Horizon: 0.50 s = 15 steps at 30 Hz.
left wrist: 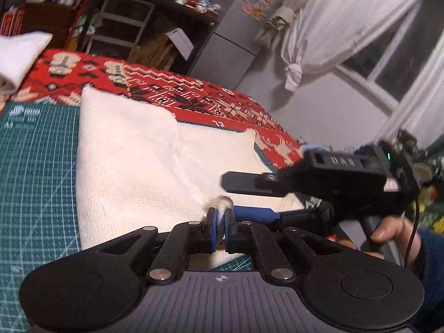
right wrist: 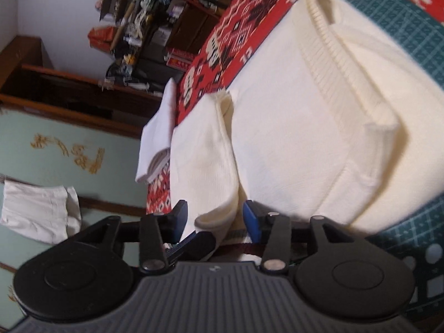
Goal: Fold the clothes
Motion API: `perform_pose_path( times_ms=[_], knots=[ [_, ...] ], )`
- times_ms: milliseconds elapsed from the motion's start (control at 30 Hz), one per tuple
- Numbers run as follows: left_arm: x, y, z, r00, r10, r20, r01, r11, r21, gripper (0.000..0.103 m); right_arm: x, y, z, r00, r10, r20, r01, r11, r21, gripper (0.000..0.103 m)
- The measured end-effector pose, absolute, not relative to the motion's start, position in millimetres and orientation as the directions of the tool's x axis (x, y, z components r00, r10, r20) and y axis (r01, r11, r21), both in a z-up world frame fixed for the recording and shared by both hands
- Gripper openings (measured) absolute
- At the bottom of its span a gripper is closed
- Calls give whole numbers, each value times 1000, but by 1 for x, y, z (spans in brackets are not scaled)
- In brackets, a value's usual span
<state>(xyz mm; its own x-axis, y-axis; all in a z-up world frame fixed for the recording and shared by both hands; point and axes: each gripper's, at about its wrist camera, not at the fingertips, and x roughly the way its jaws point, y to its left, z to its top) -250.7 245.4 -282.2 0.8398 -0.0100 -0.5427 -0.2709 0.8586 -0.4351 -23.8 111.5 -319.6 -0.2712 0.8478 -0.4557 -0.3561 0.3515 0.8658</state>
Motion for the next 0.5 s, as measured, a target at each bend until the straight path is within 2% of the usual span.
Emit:
perform_pose_path(
  times_ms=[33, 67, 100, 167, 233, 300, 400, 500],
  knots=[
    [-250, 243, -281, 836, -8, -548, -262, 873, -412, 5, -26, 115, -318, -269, 841, -470, -378, 357, 854, 45],
    [-249, 241, -280, 833, -7, -553, -254, 883, -394, 5, -29, 119, -316, -261, 830, -493, -407, 369, 836, 23],
    [-248, 239, -279, 827, -14, -562, -248, 888, -387, 7, -32, 122, -315, -252, 819, -516, -436, 380, 816, 14],
    [-252, 241, -275, 830, -75, -552, -219, 867, -447, 9, -38, 123, -311, -216, 799, -562, -500, 403, 766, 5],
    [-263, 248, -268, 850, -152, -504, -177, 820, -545, 9, -41, 118, -310, -201, 798, -568, -534, 396, 747, 5],
    [-276, 256, -259, 866, -142, -480, -183, 803, -567, 9, -44, 114, -308, -185, 797, -575, -562, 395, 727, 5],
    [-286, 270, -251, 870, -54, -490, -232, 832, -503, 8, -55, 114, -303, -141, 786, -602, -645, 389, 658, 5],
    [-283, 285, -258, 836, -7, -548, -290, 843, -453, 8, -68, 119, -295, -98, 770, -631, -730, 375, 572, 5]
  ],
)
